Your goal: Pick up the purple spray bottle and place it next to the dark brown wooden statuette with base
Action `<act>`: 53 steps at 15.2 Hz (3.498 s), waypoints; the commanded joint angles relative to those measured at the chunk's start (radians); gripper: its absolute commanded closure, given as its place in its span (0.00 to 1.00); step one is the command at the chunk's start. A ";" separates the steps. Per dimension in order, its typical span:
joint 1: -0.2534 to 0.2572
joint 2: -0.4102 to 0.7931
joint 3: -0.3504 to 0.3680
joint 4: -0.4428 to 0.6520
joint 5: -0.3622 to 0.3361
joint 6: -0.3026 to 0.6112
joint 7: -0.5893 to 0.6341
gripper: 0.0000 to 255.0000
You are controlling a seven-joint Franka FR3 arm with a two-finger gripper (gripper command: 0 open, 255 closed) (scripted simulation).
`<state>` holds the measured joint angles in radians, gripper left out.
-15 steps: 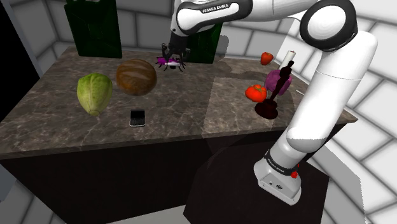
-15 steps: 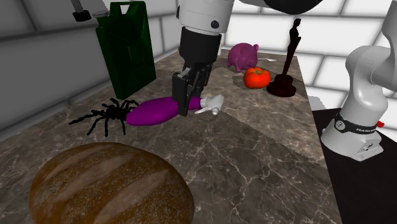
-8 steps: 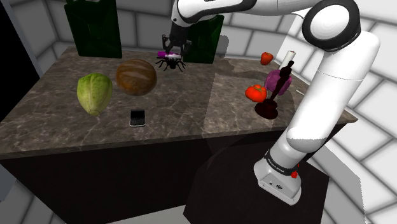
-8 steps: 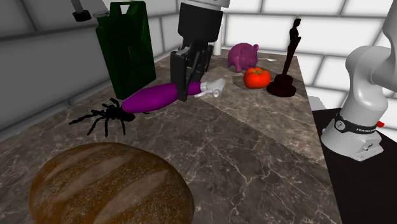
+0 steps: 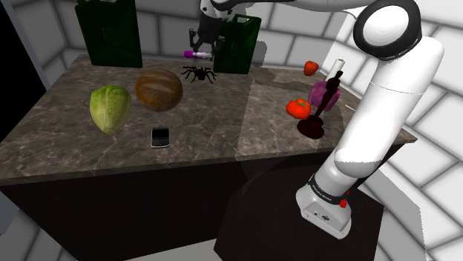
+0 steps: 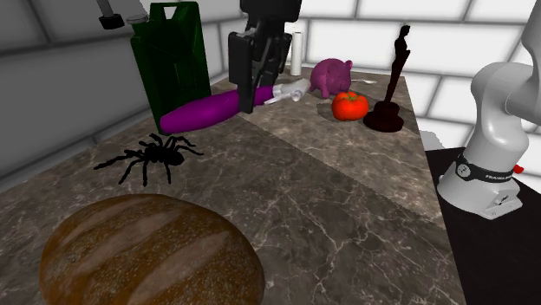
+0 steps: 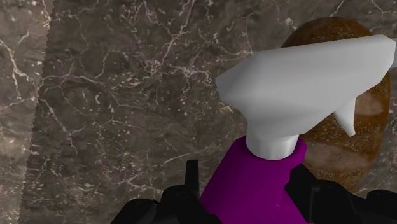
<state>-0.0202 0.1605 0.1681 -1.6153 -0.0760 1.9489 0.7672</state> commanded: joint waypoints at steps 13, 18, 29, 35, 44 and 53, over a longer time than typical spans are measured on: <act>0.006 0.029 0.002 0.230 -0.002 -0.201 -0.007 1.00; 0.011 0.056 0.004 0.335 -0.007 -0.280 -0.009 1.00; -0.010 0.066 -0.006 0.477 -0.001 -0.410 -0.050 1.00; -0.104 -0.093 -0.059 0.264 0.053 -0.350 -0.182 1.00; -0.210 -0.236 -0.167 0.091 0.099 -0.320 -0.394 1.00; -0.305 -0.287 -0.291 0.038 0.122 -0.326 -0.612 1.00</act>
<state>-0.3164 -0.1166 -0.1109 -1.5699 0.0446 1.6255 0.1774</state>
